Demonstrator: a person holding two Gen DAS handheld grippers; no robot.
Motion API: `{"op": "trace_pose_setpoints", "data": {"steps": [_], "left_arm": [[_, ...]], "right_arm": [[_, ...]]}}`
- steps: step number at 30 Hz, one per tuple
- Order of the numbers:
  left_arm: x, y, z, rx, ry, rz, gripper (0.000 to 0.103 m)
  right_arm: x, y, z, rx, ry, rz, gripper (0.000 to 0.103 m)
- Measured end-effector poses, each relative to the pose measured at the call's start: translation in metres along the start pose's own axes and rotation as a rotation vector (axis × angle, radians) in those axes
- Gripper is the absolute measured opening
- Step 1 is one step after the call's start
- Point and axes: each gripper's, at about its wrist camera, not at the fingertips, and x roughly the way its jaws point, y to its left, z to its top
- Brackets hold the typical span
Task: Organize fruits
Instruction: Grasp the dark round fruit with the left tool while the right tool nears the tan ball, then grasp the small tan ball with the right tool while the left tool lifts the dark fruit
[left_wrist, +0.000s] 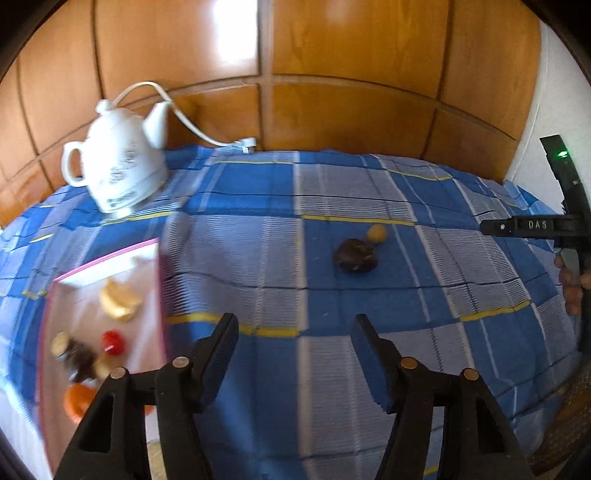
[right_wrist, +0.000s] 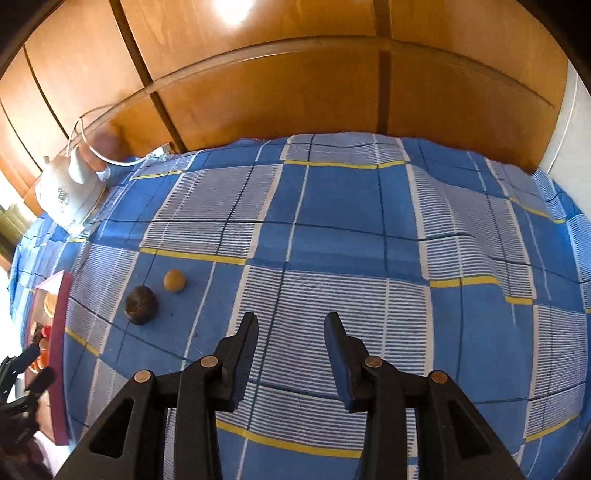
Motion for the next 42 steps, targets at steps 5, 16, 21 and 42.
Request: {"op": "trace_pose_setpoints", "data": {"steps": [5,16,21,42], "left_arm": [[0.03,-0.024,0.02,0.055,0.023,-0.046,0.066],[0.103,-0.05,0.051,0.13,0.103,-0.065,0.069],[0.126,-0.051,0.055,0.123,0.128,-0.075,0.068],[0.043,-0.021,-0.038,0.006,0.095,-0.093,0.047]], "right_arm": [[0.005,0.006,0.001,-0.01,0.022,0.01,0.037],[0.005,0.016,0.0,-0.038,0.023,0.028,0.037],[0.006,0.019,0.001,-0.045,0.025,0.033,0.038],[0.014,0.028,-0.009,-0.09,0.058,0.046,0.037]]}}
